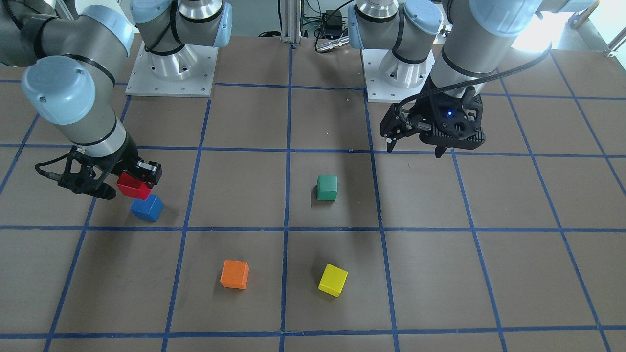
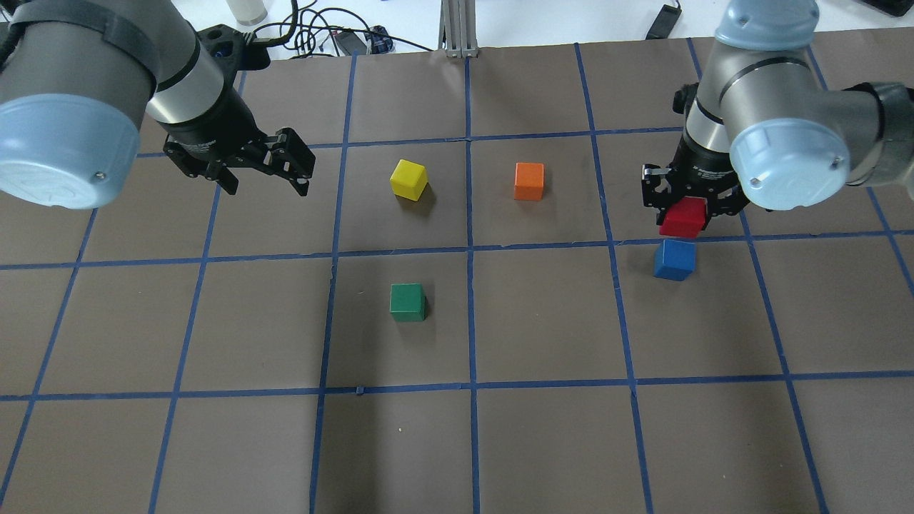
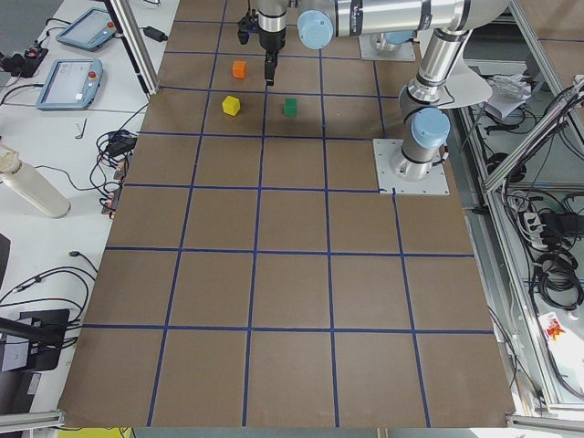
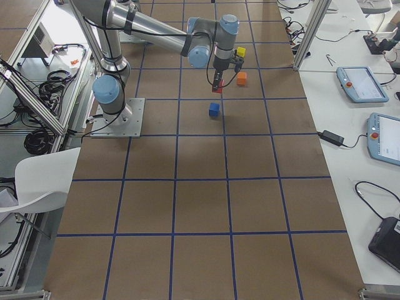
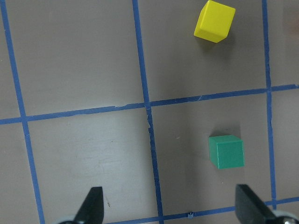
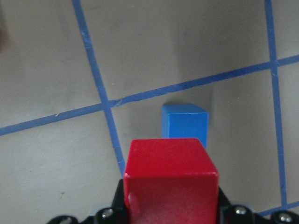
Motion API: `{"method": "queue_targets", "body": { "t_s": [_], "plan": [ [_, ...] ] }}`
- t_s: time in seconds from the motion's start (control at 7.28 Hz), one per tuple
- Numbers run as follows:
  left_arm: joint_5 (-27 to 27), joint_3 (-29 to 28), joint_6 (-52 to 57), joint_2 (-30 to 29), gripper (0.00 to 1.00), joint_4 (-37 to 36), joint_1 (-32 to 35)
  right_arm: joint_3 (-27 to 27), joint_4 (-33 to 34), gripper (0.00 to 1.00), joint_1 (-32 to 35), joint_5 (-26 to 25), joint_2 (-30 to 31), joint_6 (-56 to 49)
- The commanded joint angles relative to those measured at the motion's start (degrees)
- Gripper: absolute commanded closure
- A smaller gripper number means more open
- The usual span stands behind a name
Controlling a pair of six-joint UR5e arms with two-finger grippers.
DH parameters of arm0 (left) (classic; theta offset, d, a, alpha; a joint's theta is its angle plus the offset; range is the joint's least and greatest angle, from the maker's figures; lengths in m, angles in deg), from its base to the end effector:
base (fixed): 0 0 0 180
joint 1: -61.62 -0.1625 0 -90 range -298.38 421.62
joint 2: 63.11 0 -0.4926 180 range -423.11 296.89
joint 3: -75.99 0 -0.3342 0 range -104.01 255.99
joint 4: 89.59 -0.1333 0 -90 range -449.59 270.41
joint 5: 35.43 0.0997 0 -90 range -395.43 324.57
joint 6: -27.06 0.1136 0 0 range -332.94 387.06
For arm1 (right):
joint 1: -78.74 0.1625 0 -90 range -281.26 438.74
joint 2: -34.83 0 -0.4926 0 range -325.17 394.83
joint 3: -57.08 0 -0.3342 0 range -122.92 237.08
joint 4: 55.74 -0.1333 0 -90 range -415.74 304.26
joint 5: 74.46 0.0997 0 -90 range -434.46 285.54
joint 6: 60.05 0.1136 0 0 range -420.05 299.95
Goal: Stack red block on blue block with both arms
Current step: 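Carry the red cube with the right gripper above the blue cube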
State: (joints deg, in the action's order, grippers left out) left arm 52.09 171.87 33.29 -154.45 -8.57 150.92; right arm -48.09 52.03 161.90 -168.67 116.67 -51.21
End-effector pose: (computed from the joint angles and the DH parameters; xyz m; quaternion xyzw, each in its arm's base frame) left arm -0.1328 -0.4479 0.5026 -0.0486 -0.9985 0.0166 0.0207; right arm 0.0687 -0.4766 0.3953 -0.1344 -0.9891 -0.0478 0.0375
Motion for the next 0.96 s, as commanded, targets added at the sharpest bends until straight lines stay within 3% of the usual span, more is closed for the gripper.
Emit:
{"method": "queue_targets", "body": {
  "t_s": [0.0,0.41,0.82],
  "plan": [
    [-0.07,0.02,0.1,-0.16,0.0,-0.15,0.0,-4.23,5.29,0.96,-2.91,0.35,0.0,-0.05],
    [-0.07,0.02,0.18,-0.25,0.0,-0.24,0.09,-5.22,7.79,0.96,-3.7,2.8,-2.1,-0.22],
    [-0.07,0.02,0.1,-0.33,0.0,-0.24,0.09,-5.57,9.47,0.96,-3.79,3.16,-2.82,-11.63]
  ]
}}
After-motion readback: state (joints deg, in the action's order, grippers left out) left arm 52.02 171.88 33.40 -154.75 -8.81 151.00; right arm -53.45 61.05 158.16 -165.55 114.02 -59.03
